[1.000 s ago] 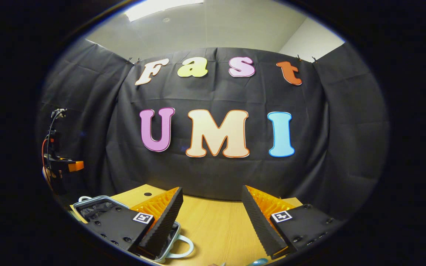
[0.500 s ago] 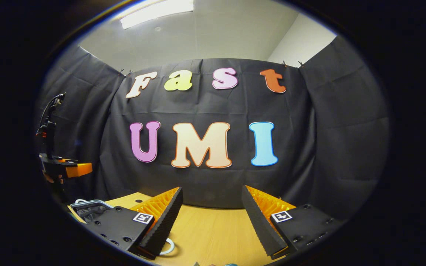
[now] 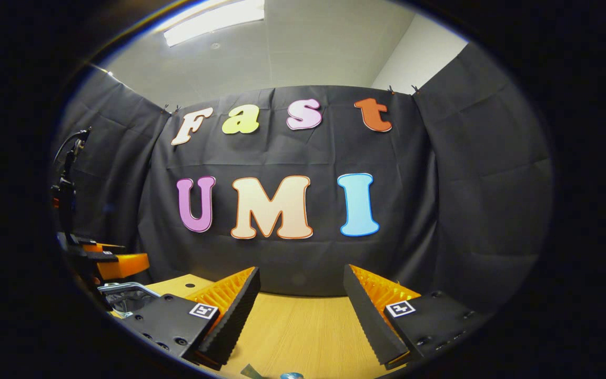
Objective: First open the suitcase, pack the skin care products into it, and then close the suitcase.
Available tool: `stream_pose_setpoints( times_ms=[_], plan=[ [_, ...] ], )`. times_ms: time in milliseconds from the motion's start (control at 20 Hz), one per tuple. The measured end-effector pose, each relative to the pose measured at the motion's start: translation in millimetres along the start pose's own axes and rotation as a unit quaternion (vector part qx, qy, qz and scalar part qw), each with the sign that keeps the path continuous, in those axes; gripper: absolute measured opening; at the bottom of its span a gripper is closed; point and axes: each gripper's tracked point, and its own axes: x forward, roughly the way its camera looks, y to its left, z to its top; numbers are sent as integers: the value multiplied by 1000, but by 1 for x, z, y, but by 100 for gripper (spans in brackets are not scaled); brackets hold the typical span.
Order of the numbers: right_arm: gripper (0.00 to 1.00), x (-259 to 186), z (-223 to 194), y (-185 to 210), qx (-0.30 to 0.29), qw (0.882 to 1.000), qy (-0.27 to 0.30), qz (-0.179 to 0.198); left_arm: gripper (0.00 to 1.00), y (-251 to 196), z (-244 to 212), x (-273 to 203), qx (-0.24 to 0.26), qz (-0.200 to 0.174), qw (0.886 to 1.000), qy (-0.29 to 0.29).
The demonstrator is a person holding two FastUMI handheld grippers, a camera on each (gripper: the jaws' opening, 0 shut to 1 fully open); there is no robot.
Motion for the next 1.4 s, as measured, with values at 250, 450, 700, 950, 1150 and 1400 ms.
stream_pose_setpoints(
  times_ms=[250,450,700,950,1150,1400],
  plan=[
    [99,-6,-4,-21,0,1000,6,5,94,-60,-40,-3,14,-37,998,41],
    [99,-10,-10,-35,-5,1000,12,10,95,-110,-93,-7,16,-78,992,95],
    [99,-16,-28,-50,-16,999,34,12,95,-149,-174,-17,22,-113,977,182],
    [99,-23,-50,-60,-36,997,61,12,95,-159,-241,-28,12,-119,962,247],
    [99,-31,-69,-58,-43,995,84,21,91,-166,-288,-35,-3,-116,950,292],
    [100,-41,-104,-40,-48,991,111,55,43,-173,-305,-30,-25,-139,942,305]
  ],
)
